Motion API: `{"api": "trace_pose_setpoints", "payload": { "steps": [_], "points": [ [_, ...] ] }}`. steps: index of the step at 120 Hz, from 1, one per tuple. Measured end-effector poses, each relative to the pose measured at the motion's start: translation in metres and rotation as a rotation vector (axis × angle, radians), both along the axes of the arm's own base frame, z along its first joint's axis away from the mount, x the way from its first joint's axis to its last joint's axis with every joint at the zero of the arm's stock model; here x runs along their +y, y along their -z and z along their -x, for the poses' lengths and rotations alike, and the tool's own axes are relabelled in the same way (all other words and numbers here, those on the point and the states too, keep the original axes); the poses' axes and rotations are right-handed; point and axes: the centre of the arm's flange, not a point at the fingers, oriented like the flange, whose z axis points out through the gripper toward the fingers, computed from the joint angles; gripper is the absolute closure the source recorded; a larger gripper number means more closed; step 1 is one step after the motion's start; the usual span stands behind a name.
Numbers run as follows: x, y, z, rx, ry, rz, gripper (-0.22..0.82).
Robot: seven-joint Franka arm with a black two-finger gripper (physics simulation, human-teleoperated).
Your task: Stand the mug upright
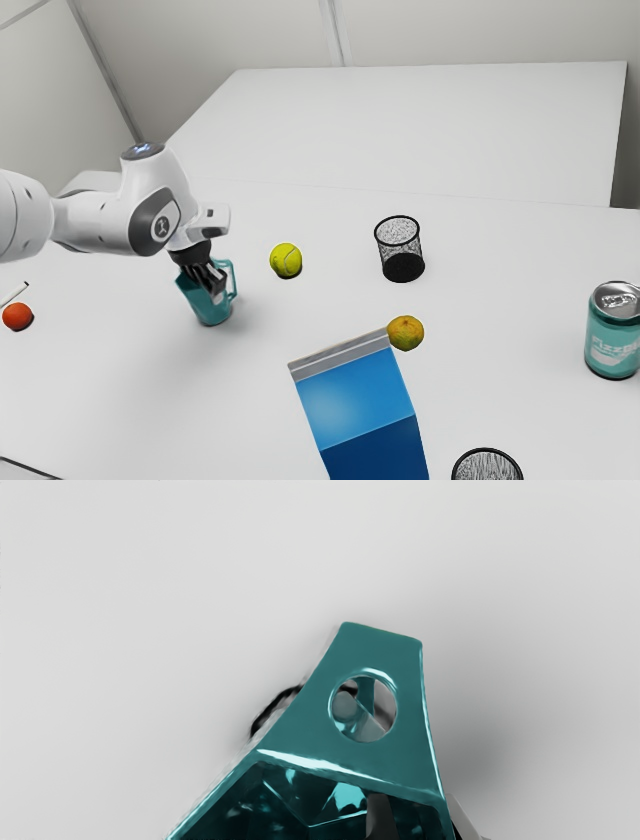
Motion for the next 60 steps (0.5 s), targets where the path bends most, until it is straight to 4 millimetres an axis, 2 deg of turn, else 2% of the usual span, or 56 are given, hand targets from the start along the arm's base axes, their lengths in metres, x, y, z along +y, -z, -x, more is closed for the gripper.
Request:
{"api": "trace_pose_setpoints", "payload": {
  "steps": [17,32,48,60],
  "points": [
    [-0.001,0.0,0.0,-0.007,-0.023,0.003,0.35],
    [-0.002,-0.01,0.0,-0.02,-0.042,0.006,0.19],
    [-0.002,-0.052,-0.003,-0.064,-0.06,0.008,0.1],
    [-0.007,-0.102,-0.024,-0.105,-0.069,0.025,0.06]
  ]
}}
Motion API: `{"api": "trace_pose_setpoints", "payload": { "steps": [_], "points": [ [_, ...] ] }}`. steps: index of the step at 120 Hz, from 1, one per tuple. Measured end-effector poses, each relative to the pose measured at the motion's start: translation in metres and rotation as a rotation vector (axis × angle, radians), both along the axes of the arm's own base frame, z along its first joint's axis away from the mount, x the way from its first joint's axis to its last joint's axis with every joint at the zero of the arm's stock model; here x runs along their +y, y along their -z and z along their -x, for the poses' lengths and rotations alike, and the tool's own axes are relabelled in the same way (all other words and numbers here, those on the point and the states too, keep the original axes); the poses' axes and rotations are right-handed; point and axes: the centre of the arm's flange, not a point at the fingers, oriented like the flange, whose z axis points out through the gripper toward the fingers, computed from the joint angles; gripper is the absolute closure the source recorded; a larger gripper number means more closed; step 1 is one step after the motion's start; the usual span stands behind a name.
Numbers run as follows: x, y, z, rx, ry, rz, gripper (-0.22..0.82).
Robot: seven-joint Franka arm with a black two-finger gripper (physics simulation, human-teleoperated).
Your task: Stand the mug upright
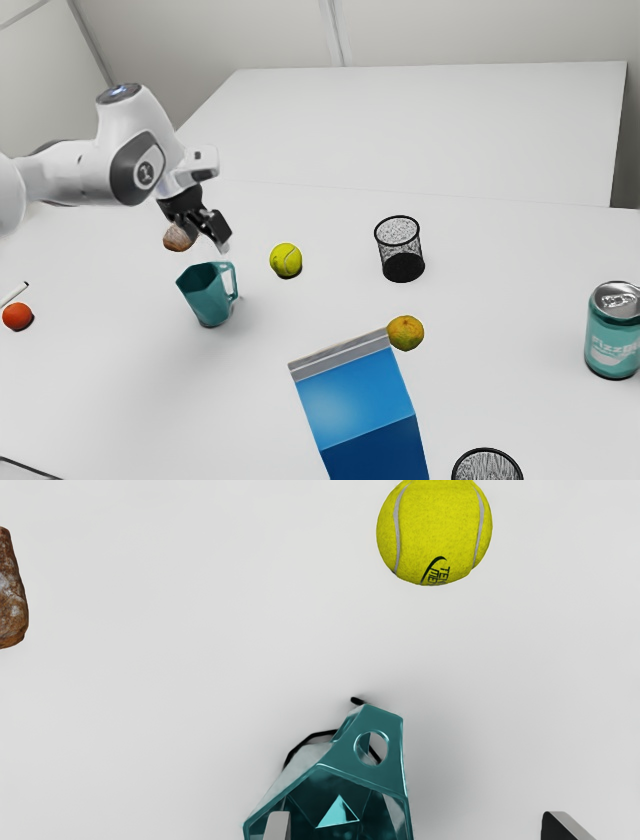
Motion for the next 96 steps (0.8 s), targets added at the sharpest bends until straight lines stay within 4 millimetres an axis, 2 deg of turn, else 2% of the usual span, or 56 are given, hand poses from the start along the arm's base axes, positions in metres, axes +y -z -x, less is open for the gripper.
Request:
{"api": "trace_pose_setpoints", "payload": {
  "steps": [14,29,45,57,71,96],
  "points": [
    [-0.012,-0.065,-0.029,-0.044,0.007,0.021,0.04],
    [-0.024,-0.124,-0.04,-0.058,0.014,0.033,0.02],
    [-0.031,-0.166,-0.05,-0.046,0.014,0.04,0.01],
    [-0.015,-0.179,-0.049,-0.017,-0.021,0.037,0.01],
    [0.005,-0.179,-0.044,0.023,-0.062,0.035,0.0],
    [-0.004,-0.176,-0.04,0.064,-0.059,0.038,0.0]
  ]
}}
